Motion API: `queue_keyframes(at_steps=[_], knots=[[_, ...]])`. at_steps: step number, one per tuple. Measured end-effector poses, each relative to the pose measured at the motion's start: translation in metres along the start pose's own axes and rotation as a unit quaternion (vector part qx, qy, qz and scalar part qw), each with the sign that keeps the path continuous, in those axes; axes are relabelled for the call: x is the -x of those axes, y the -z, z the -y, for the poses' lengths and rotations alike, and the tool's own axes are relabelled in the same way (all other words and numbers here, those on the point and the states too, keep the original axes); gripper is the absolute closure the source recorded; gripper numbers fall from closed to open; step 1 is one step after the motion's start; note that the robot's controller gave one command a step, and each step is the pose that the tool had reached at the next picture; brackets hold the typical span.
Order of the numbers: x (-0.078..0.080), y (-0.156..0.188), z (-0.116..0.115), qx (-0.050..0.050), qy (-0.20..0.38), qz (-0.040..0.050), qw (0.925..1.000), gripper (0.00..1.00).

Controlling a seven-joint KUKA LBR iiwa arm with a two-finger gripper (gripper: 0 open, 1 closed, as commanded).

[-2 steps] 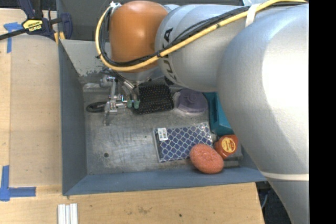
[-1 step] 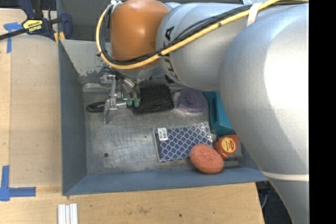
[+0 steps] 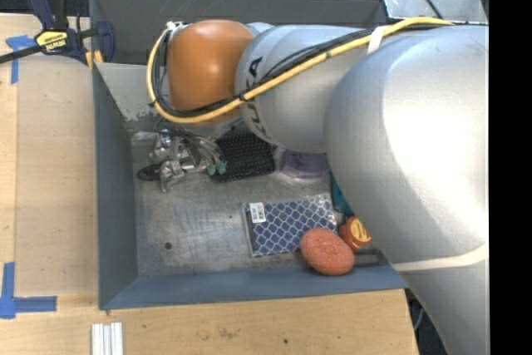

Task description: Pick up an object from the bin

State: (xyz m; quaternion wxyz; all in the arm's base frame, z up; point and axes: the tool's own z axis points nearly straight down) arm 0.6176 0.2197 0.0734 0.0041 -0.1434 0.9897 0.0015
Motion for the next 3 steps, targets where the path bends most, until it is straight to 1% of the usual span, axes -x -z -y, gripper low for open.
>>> queue_keyframes(at_steps=[2,3], knots=[[0.000,0.000,0.000,0.000,-0.001,-0.0002,1.0000,1.00],[0.006,0.148,-0.004,0.000,0.010,-0.0032,0.9999,1.00]])
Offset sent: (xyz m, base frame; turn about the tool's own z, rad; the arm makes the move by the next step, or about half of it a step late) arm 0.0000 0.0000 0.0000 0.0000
